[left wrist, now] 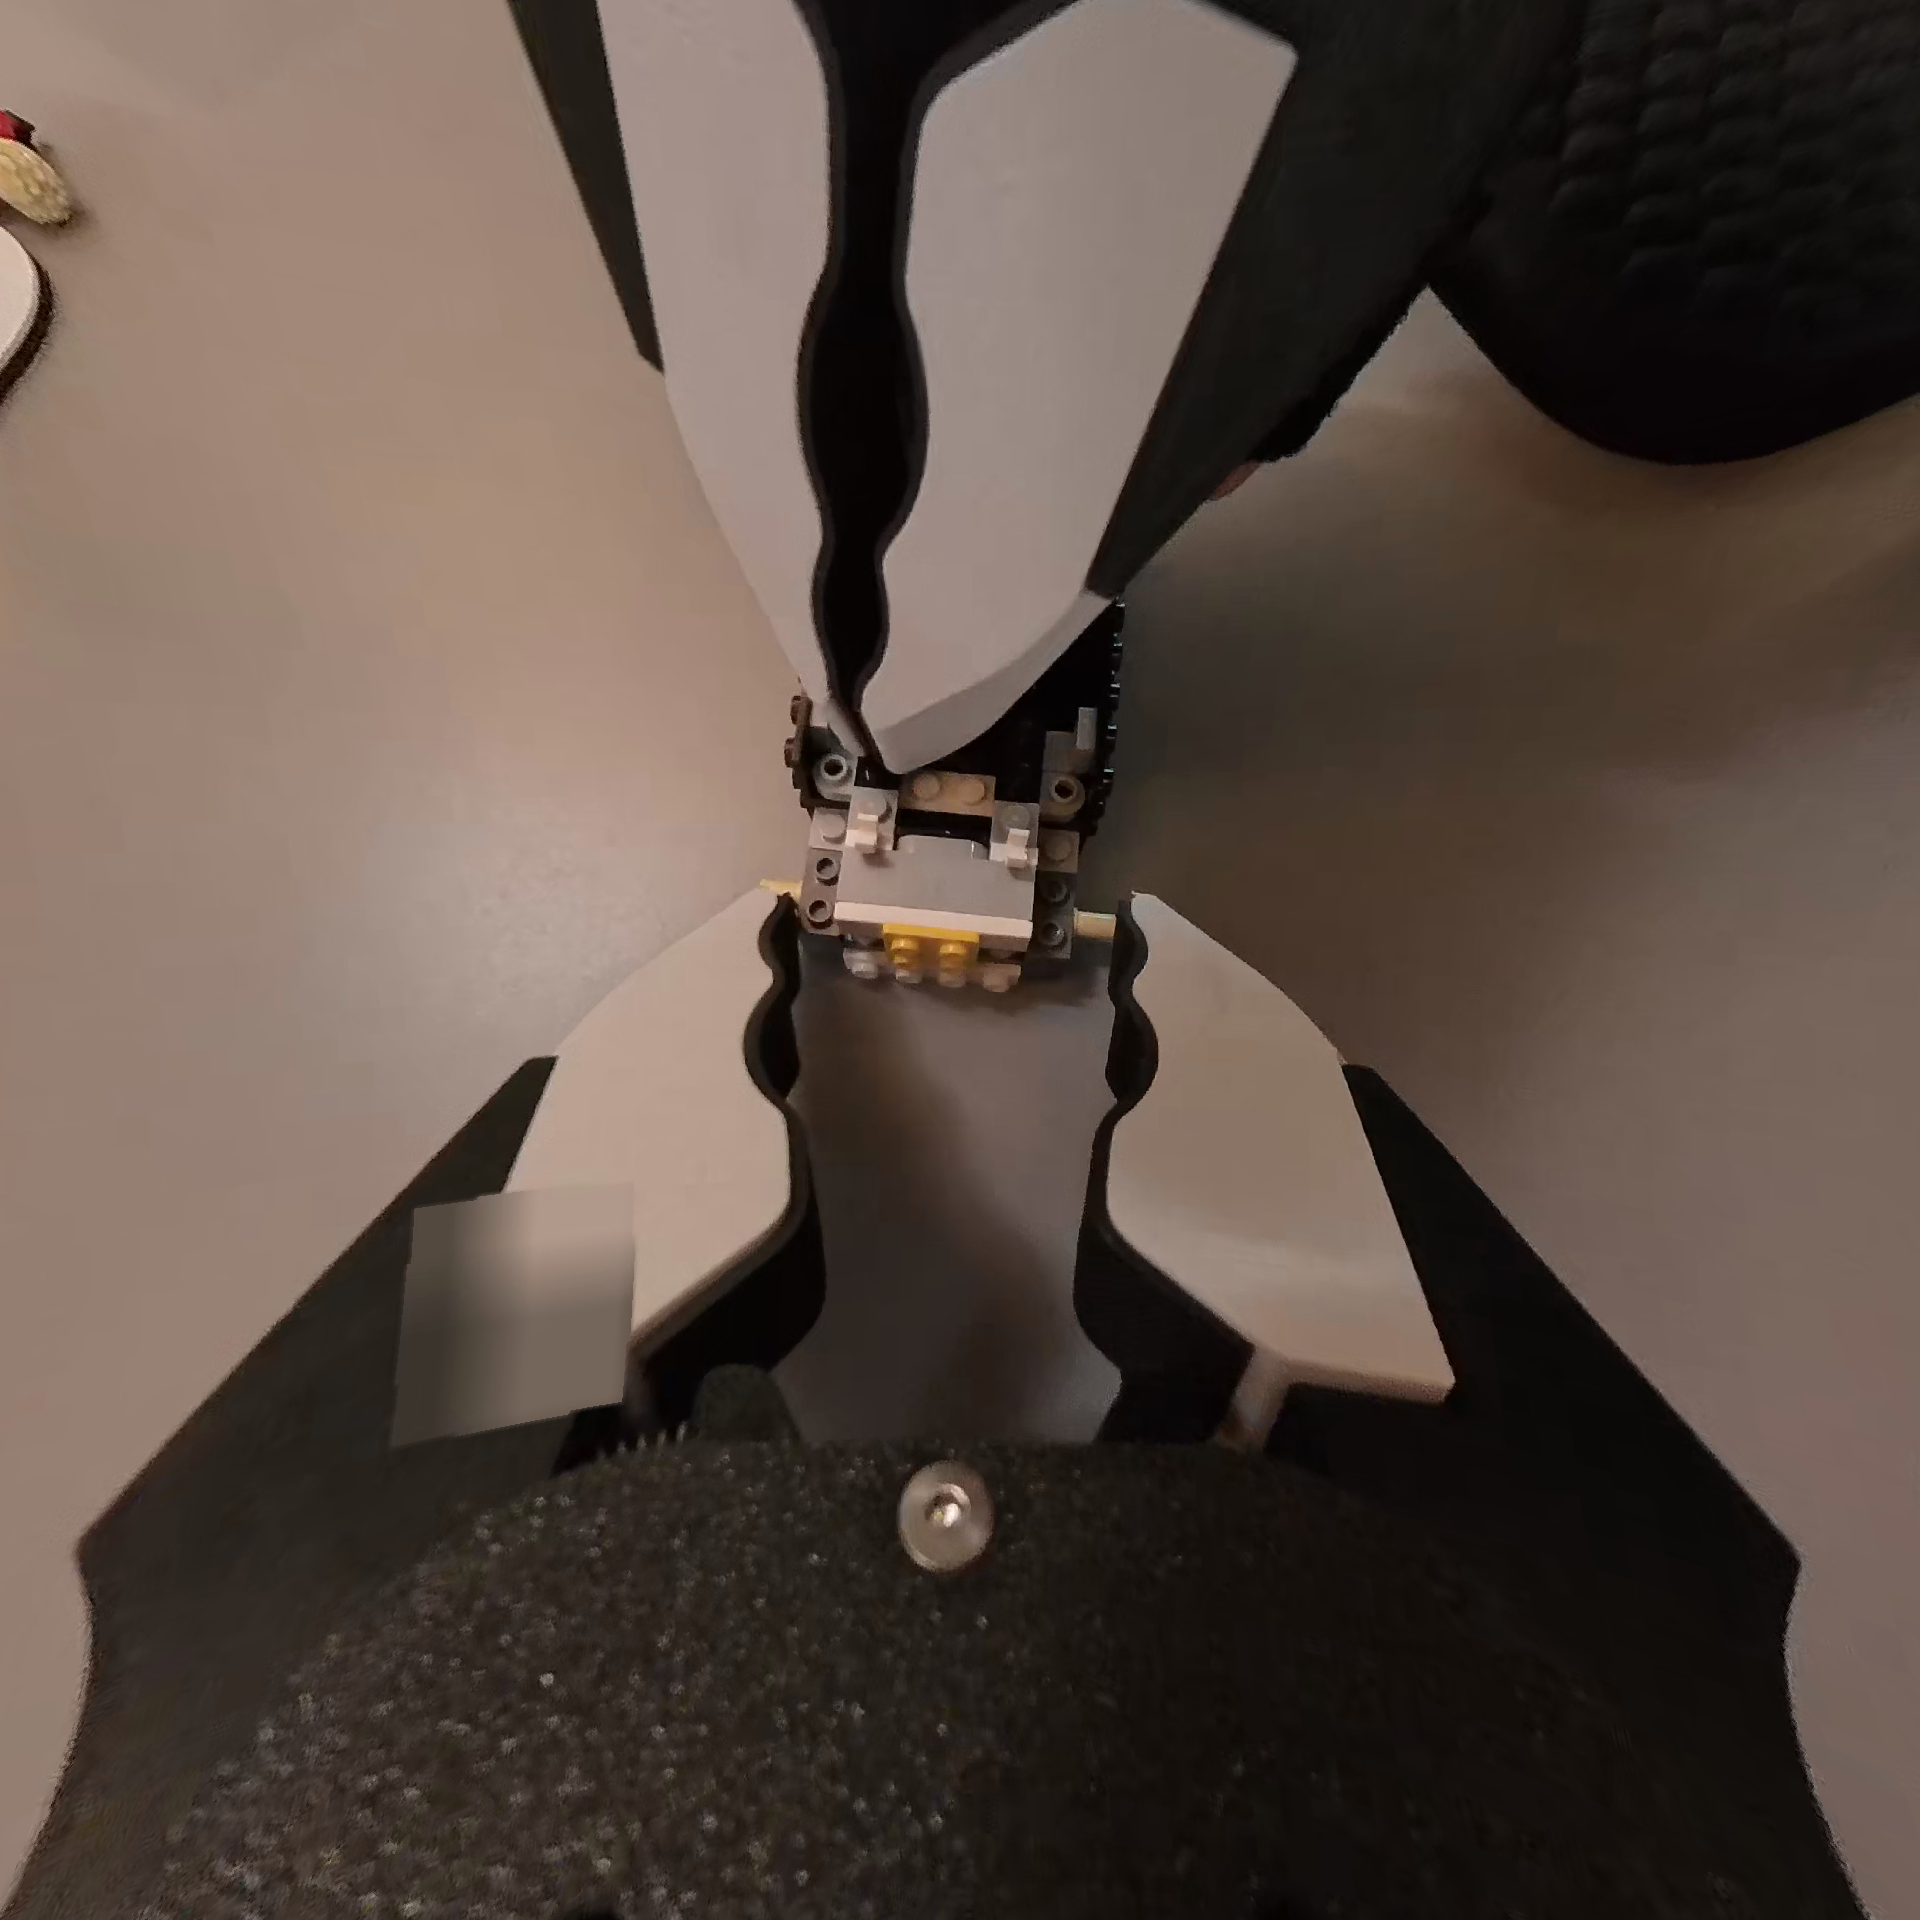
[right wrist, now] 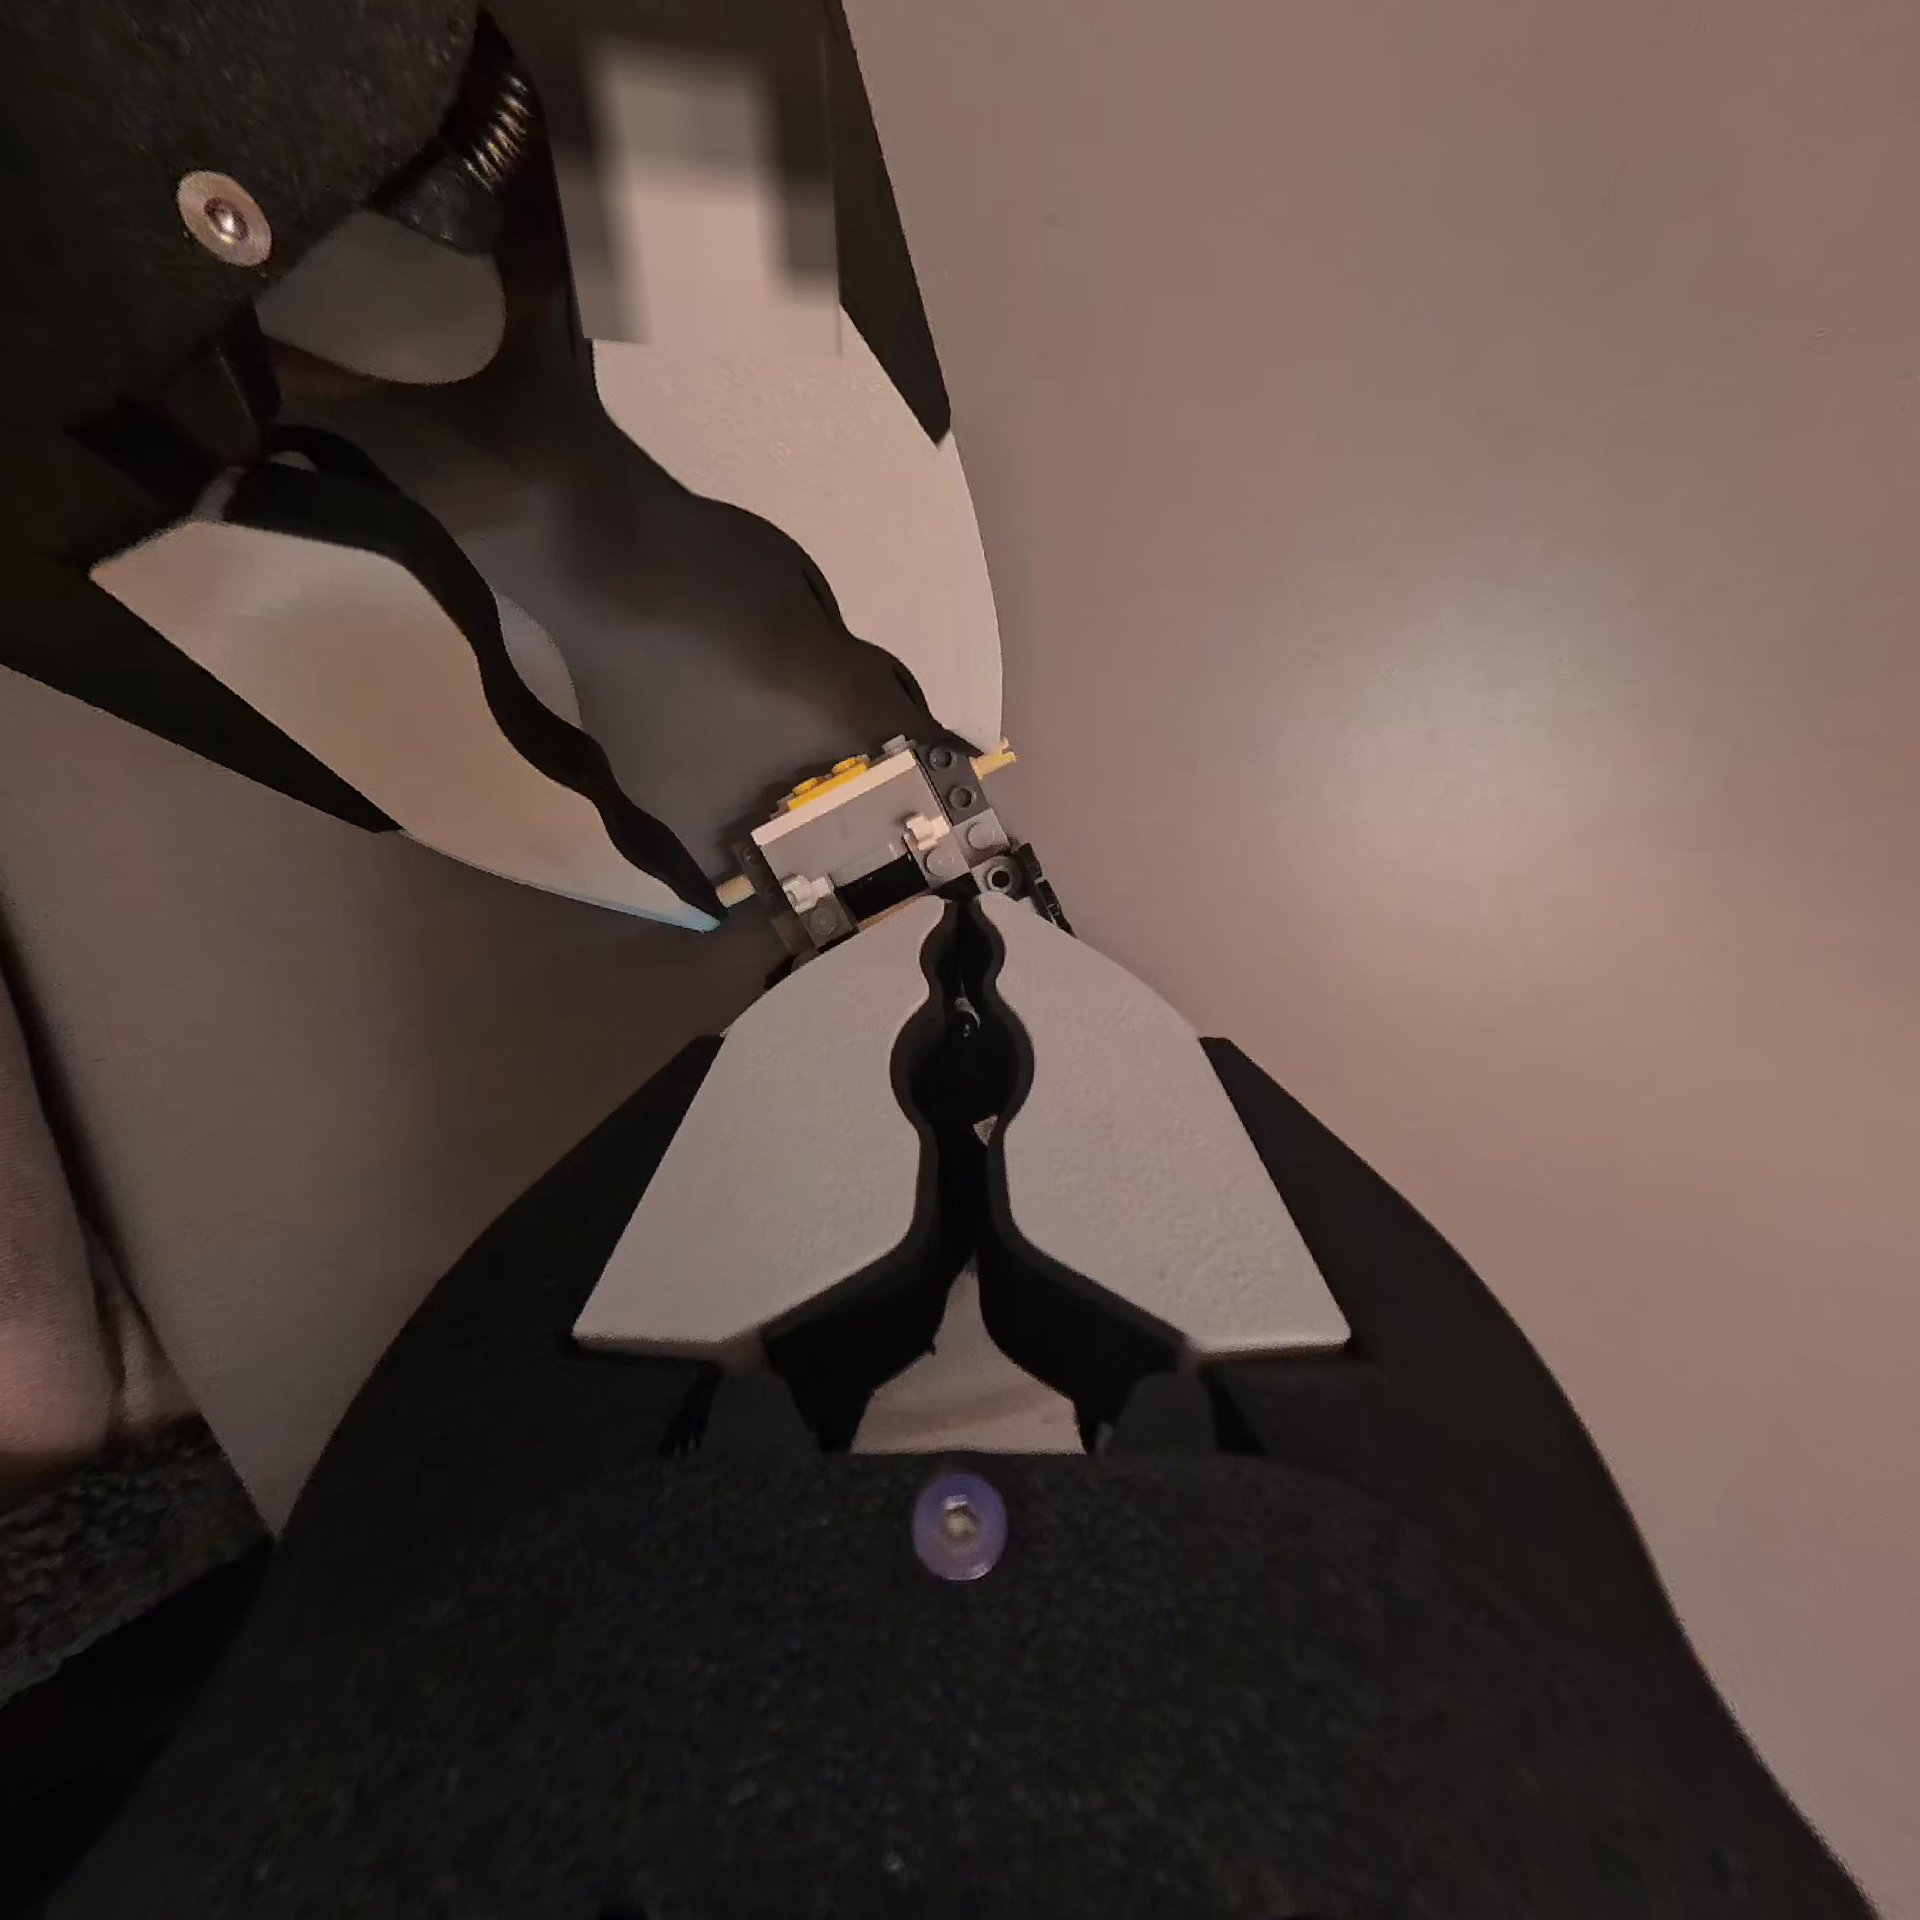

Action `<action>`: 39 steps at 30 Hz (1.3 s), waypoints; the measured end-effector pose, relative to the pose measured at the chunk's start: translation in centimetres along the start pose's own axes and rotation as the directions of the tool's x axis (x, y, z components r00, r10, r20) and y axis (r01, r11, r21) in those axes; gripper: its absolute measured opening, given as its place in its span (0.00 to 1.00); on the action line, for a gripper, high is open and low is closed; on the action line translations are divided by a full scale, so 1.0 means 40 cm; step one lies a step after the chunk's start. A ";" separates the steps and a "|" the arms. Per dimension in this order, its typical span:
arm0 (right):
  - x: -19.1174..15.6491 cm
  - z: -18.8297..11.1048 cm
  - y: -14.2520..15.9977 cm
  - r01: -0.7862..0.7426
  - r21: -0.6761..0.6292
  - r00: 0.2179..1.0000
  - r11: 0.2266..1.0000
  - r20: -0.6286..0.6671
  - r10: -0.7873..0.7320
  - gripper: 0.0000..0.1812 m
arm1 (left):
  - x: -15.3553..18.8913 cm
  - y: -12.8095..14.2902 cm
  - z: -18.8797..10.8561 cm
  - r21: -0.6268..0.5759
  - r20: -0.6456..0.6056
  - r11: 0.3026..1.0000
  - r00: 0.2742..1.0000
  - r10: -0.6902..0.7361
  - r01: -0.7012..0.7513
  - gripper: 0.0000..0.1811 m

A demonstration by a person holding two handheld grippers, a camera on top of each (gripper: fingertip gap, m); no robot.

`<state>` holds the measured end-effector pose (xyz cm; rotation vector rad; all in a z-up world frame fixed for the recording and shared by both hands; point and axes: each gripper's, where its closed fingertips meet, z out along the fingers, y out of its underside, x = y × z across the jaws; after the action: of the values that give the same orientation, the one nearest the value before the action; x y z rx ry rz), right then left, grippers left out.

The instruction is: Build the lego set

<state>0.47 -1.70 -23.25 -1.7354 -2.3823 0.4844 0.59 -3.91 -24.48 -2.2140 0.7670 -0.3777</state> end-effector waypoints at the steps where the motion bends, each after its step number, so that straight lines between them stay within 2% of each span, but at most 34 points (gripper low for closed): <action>1: 0.000 0.000 0.000 -0.006 0.012 1.000 1.000 -0.004 0.006 0.00 | 0.000 0.000 0.000 0.001 -0.001 1.000 1.000 -0.005 0.005 0.32; 6: 0.004 -0.008 -0.005 -0.057 0.116 0.998 0.992 0.001 0.058 0.02 | -0.001 -0.001 -0.002 0.006 -0.010 1.000 1.000 -0.001 0.001 0.32; 9: 0.001 -0.084 -0.058 -0.073 0.351 0.997 0.934 0.062 0.055 0.11 | 0.001 0.001 -0.004 0.011 -0.025 0.999 0.999 0.044 -0.044 0.32; 11: 0.019 -0.133 -0.060 0.036 0.448 0.999 0.893 -0.020 -0.030 0.16 | 0.001 0.002 -0.006 0.024 -0.040 0.996 0.996 0.084 -0.083 0.32; 12: 0.029 -0.137 -0.040 0.096 0.437 0.995 0.894 -0.065 -0.076 0.19 | 0.001 0.002 -0.007 0.032 -0.048 0.994 0.993 0.109 -0.107 0.32; 13: 0.029 -0.128 -0.013 0.128 0.410 0.992 0.903 -0.064 -0.111 0.29 | 0.000 0.002 -0.008 0.041 -0.053 0.990 0.989 0.136 -0.134 0.32; 15: 0.008 -0.086 0.056 0.137 0.324 0.988 0.936 0.022 -0.152 0.41 | -0.001 0.003 -0.011 0.059 -0.059 0.981 0.981 0.187 -0.184 0.32; 18: -0.027 -0.031 0.103 0.182 0.289 0.974 0.940 0.075 -0.212 0.47 | -0.001 0.004 -0.013 0.083 -0.070 0.969 0.969 0.237 -0.231 0.32; 20: -0.034 -0.006 0.104 0.204 0.281 0.971 0.938 0.064 -0.231 0.46 | -0.004 0.003 -0.014 0.095 -0.073 0.966 0.966 0.249 -0.242 0.32; 22: -0.021 0.014 0.101 0.231 0.260 0.970 0.938 0.011 -0.242 0.41 | -0.015 -0.003 -0.017 0.110 -0.053 0.962 0.965 0.256 -0.249 0.35; 23: -0.008 0.017 0.098 0.227 0.250 0.973 0.941 -0.025 -0.228 0.35 | -0.024 -0.003 -0.018 0.111 -0.035 0.962 0.966 0.256 -0.251 0.36; 24: -0.002 0.018 0.094 0.191 0.248 0.981 0.950 -0.029 -0.189 0.35 | -0.038 -0.003 -0.021 0.108 -0.007 0.963 0.969 0.249 -0.247 0.36; 28: 0.026 0.014 0.081 -0.086 0.278 0.993 0.957 -0.058 0.107 0.35 | -0.120 -0.001 -0.057 0.105 0.142 0.978 0.976 0.165 -0.181 0.31; 30: 0.032 0.007 0.072 -0.251 0.328 0.958 0.911 -0.053 0.283 0.35 | -0.167 0.013 -0.076 0.080 0.220 0.990 0.971 0.092 -0.112 0.29; 31: 0.019 0.003 0.065 -0.289 0.349 0.947 0.891 -0.031 0.320 0.35 | -0.168 0.015 -0.082 0.086 0.215 0.992 0.974 0.069 -0.089 0.29; 32: 0.002 -0.003 0.055 -0.300 0.373 0.945 0.878 -0.010 0.327 0.39 | -0.157 0.009 -0.088 0.111 0.192 0.991 0.980 0.057 -0.080 0.28; 35: -0.030 -0.032 0.044 -0.263 0.421 0.959 0.868 0.019 0.282 0.42 | -0.098 -0.012 -0.098 0.167 0.117 0.981 0.990 0.076 -0.095 0.24; 37: -0.056 -0.053 0.045 -0.196 0.449 0.981 0.872 0.085 0.177 0.35 | -0.062 -0.005 -0.093 0.141 0.083 0.984 0.992 0.098 -0.109 0.21; 39: -0.041 -0.069 0.057 -0.120 0.473 0.993 0.873 0.069 0.100 0.30 | -0.021 0.001 -0.082 0.116 0.028 0.987 0.994 0.106 -0.109 0.18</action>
<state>3.89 -2.14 -21.34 -1.6380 -1.9609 1.0352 -1.65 -5.25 -22.34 -2.0541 0.8275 -0.3358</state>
